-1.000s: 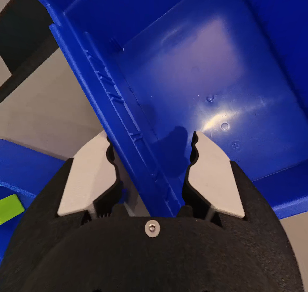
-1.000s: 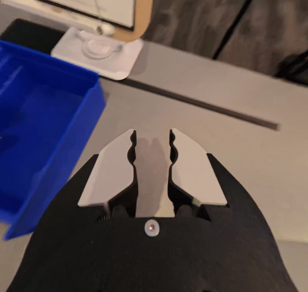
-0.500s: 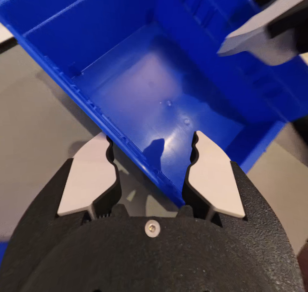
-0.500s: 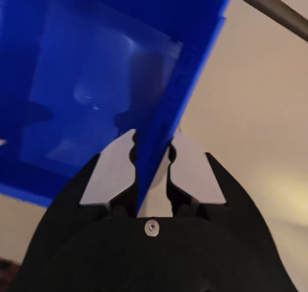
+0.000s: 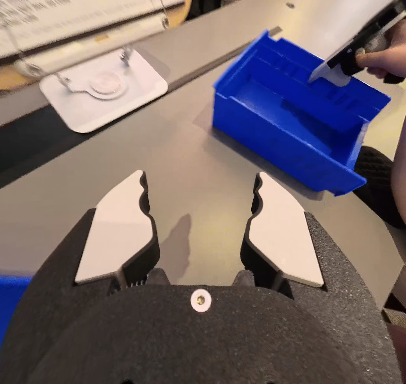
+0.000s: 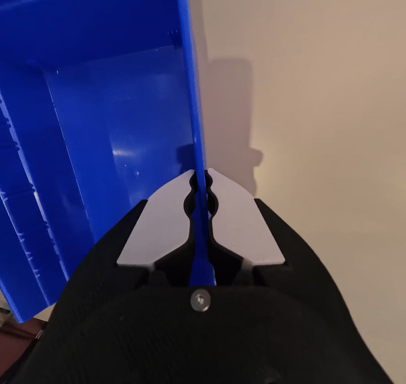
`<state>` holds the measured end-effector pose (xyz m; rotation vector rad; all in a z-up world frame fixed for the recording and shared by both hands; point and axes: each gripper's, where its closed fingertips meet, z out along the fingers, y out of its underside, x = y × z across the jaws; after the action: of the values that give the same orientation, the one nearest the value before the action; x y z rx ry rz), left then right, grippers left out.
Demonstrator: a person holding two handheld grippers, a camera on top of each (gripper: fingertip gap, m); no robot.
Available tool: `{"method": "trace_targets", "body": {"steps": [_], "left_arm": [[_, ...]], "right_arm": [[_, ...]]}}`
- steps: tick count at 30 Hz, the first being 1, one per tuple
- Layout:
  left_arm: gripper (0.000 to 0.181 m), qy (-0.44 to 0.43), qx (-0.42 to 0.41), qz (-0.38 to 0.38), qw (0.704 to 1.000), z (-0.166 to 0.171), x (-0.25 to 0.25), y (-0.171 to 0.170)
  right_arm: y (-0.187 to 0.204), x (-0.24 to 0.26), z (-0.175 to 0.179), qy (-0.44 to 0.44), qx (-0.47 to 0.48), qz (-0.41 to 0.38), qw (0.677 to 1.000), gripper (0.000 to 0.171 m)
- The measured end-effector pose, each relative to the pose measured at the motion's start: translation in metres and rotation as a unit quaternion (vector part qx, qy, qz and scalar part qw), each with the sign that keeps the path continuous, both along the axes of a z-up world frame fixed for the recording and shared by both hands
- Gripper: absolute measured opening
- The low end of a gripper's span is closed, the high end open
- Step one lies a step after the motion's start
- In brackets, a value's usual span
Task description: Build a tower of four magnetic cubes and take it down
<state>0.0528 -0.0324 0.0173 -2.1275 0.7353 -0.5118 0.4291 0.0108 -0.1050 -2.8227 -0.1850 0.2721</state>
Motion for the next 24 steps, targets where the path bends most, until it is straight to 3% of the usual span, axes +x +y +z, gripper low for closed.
{"method": "trace_targets", "body": {"steps": [3,7,11,17,24], "left_arm": [[0.088,-0.011,0.042,0.017,0.999,0.035,-0.028,-0.007],[0.082,-0.091,0.062,0.011,0.994,0.082,-0.064,-0.031],[0.078,-0.124,0.126,0.079,0.981,0.12,-0.133,-0.042],[0.07,-0.149,0.16,0.155,0.964,0.134,-0.213,-0.063],[0.069,-0.14,0.166,0.174,0.961,0.135,-0.224,-0.068]], "right_arm": [[-0.007,0.039,0.0,0.009,0.006,-0.042,0.999,0.008],[-0.012,0.072,0.0,0.029,0.019,-0.105,0.994,0.007],[-0.009,0.086,0.0,0.046,0.031,-0.154,0.986,0.008],[-0.006,0.081,0.0,0.061,0.033,-0.185,0.98,0.009],[0.002,0.063,0.0,0.043,0.034,-0.199,0.978,0.009]]}}
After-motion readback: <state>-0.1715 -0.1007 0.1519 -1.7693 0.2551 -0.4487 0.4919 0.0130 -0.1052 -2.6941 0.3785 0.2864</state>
